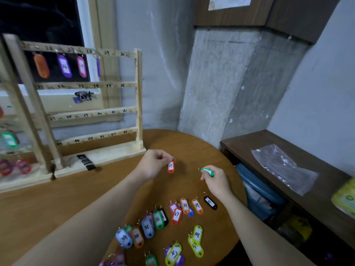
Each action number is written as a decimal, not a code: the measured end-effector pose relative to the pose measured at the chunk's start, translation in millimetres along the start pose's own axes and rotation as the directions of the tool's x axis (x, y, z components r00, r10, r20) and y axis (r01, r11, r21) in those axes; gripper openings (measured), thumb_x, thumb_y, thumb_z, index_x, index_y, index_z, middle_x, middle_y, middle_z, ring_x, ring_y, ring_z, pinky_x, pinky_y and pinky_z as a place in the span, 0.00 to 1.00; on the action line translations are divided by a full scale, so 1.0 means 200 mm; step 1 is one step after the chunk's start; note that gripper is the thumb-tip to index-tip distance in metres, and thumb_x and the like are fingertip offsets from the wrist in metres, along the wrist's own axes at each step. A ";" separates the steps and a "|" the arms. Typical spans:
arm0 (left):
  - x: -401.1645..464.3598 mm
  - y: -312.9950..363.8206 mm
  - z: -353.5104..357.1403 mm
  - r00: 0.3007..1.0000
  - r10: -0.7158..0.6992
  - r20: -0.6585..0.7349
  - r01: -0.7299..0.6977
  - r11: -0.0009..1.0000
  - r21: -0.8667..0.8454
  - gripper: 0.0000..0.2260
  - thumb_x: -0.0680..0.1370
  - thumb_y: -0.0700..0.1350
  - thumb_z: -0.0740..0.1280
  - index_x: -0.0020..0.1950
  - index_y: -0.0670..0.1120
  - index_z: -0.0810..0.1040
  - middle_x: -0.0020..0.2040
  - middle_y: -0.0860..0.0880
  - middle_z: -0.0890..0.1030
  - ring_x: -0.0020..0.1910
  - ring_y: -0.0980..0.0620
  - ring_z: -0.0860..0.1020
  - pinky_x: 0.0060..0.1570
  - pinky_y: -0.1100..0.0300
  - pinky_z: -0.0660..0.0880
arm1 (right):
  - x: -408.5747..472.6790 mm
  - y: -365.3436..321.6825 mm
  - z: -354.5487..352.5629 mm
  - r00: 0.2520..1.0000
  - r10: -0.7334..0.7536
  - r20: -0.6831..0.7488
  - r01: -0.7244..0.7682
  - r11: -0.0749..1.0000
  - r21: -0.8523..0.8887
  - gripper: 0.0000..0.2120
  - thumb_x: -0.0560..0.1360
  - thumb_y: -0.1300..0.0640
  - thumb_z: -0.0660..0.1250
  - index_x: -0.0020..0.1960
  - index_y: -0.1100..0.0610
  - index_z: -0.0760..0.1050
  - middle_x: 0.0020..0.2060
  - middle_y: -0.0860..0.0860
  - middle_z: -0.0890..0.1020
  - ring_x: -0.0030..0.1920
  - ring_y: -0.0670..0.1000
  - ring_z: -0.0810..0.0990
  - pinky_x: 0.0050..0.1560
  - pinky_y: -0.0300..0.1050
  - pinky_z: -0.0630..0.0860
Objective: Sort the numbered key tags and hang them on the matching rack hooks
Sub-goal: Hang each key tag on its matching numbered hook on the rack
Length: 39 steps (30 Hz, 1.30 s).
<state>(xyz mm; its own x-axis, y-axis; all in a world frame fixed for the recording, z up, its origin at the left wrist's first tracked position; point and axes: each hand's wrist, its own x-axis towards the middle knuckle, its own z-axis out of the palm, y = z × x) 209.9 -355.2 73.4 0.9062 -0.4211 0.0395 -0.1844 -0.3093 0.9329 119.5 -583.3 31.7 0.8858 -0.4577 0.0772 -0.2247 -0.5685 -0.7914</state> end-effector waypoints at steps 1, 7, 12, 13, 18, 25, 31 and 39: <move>0.00 0.04 -0.08 0.999 0.024 -0.025 -0.024 1.000 -0.006 0.07 0.80 0.42 0.69 0.44 0.44 0.84 0.45 0.43 0.86 0.42 0.53 0.80 0.46 0.60 0.75 | 0.00 -0.04 0.00 1.000 0.000 0.009 -0.001 1.000 0.021 0.11 0.81 0.59 0.65 0.40 0.52 0.80 0.34 0.47 0.82 0.30 0.44 0.76 0.29 0.36 0.69; -0.01 0.32 -0.59 0.962 0.117 -0.246 -0.116 0.993 0.021 0.06 0.80 0.41 0.70 0.43 0.43 0.83 0.40 0.48 0.83 0.36 0.57 0.78 0.39 0.63 0.77 | 0.06 -0.51 0.07 0.985 -0.164 0.050 0.151 0.968 0.203 0.08 0.79 0.59 0.67 0.43 0.54 0.82 0.35 0.49 0.85 0.37 0.48 0.82 0.44 0.43 0.77; -0.03 0.58 -0.91 0.888 0.220 -0.405 -0.182 0.974 0.132 0.04 0.79 0.42 0.71 0.44 0.44 0.83 0.38 0.50 0.83 0.34 0.59 0.77 0.39 0.63 0.72 | 0.11 -1.01 0.19 0.959 -0.274 0.068 0.207 0.847 0.490 0.09 0.79 0.62 0.69 0.40 0.58 0.82 0.29 0.51 0.81 0.28 0.48 0.76 0.31 0.35 0.70; -0.03 0.63 -0.95 0.871 0.235 -0.432 -0.187 0.971 0.152 0.04 0.79 0.42 0.72 0.44 0.44 0.83 0.38 0.51 0.83 0.34 0.59 0.77 0.39 0.64 0.71 | 0.13 -1.10 0.21 0.955 -0.289 0.062 0.213 0.820 0.531 0.11 0.79 0.63 0.68 0.38 0.58 0.80 0.28 0.51 0.80 0.27 0.48 0.75 0.30 0.34 0.68; 0.02 0.82 -1.10 0.821 0.264 -0.506 -0.158 0.957 0.243 0.06 0.80 0.42 0.70 0.44 0.41 0.83 0.34 0.46 0.80 0.29 0.53 0.74 0.24 0.66 0.68 | 0.19 -1.44 0.27 0.948 -0.316 0.048 0.212 0.734 0.645 0.10 0.78 0.62 0.68 0.38 0.57 0.80 0.29 0.52 0.78 0.27 0.47 0.73 0.28 0.34 0.68; 0.17 0.97 -1.16 0.813 0.285 -0.508 -0.126 0.938 0.324 0.06 0.81 0.41 0.66 0.45 0.44 0.82 0.37 0.49 0.85 0.28 0.52 0.79 0.18 0.67 0.67 | 0.35 -1.60 0.29 0.963 -0.270 0.001 0.199 0.713 0.673 0.07 0.78 0.62 0.68 0.44 0.60 0.84 0.31 0.52 0.81 0.29 0.49 0.74 0.33 0.41 0.72; 0.24 1.00 -1.16 0.827 0.291 -0.481 -0.063 0.898 0.435 0.09 0.80 0.40 0.65 0.44 0.44 0.84 0.37 0.51 0.85 0.22 0.54 0.78 0.22 0.67 0.70 | 0.44 -1.64 0.29 0.959 -0.280 -0.038 0.234 0.711 0.663 0.08 0.78 0.61 0.67 0.43 0.59 0.83 0.28 0.51 0.79 0.28 0.49 0.74 0.31 0.38 0.70; 0.30 0.97 -1.18 0.806 0.285 -0.520 0.042 0.847 0.529 0.06 0.77 0.40 0.69 0.44 0.45 0.86 0.38 0.47 0.85 0.34 0.44 0.84 0.40 0.46 0.84 | 0.44 -1.69 0.33 0.946 -0.321 -0.032 0.261 0.702 0.662 0.07 0.79 0.60 0.68 0.45 0.58 0.84 0.29 0.50 0.80 0.28 0.48 0.75 0.31 0.39 0.73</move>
<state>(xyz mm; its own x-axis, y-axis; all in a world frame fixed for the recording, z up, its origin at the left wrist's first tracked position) 318.4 -240.4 341.7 0.8753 0.0157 0.4834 -0.3198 -0.7309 0.6029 300.4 -387.0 266.0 0.8976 -0.2722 0.3467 0.3421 -0.0657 -0.9374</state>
